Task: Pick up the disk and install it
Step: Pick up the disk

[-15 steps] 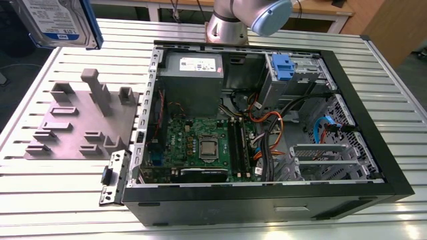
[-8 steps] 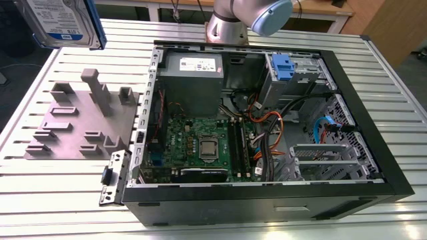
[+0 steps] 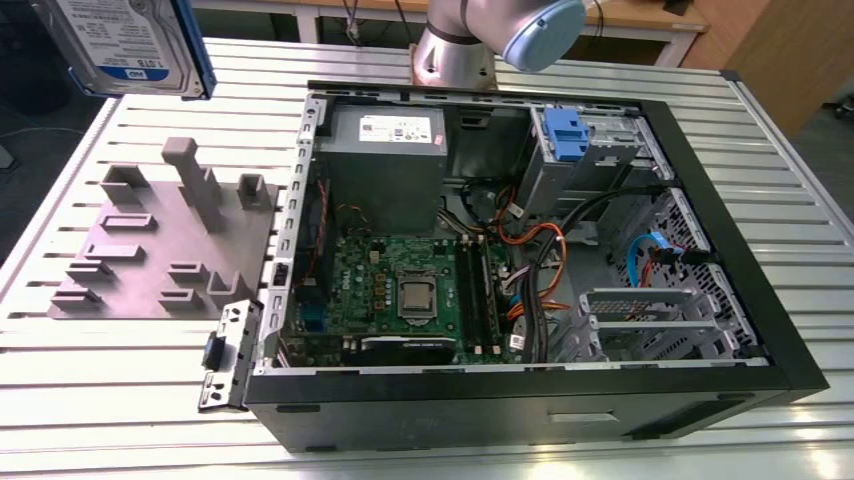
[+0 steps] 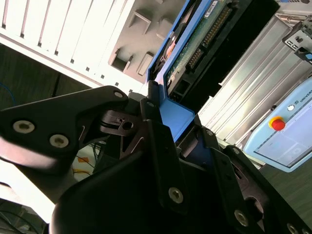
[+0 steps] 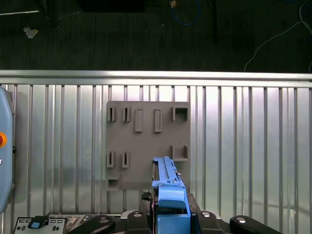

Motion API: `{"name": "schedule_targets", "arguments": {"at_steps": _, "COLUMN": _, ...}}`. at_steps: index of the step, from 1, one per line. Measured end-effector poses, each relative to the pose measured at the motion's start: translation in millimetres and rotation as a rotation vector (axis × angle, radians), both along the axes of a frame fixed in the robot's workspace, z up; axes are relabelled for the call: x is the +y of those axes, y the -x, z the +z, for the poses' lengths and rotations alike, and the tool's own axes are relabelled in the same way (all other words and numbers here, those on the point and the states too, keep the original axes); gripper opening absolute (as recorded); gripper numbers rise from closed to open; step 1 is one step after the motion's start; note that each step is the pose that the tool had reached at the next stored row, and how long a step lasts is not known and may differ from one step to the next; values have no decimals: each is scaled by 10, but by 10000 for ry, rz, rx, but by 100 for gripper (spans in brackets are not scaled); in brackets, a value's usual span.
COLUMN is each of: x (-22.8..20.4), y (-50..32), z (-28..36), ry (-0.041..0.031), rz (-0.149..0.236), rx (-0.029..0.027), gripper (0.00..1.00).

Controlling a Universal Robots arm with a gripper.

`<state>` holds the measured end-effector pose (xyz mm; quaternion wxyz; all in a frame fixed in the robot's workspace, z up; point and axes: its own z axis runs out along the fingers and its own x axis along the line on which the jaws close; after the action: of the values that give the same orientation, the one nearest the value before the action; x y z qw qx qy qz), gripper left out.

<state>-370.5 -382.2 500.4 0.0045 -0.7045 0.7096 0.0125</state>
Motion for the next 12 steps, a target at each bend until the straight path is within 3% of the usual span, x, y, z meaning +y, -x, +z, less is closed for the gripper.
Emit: {"name": "schedule_targets", "arguments": {"at_steps": 12, "x": 0, "y": -41, "z": 0, "ry": 0, "rz": 0, "rx": 0, "gripper": 36}}
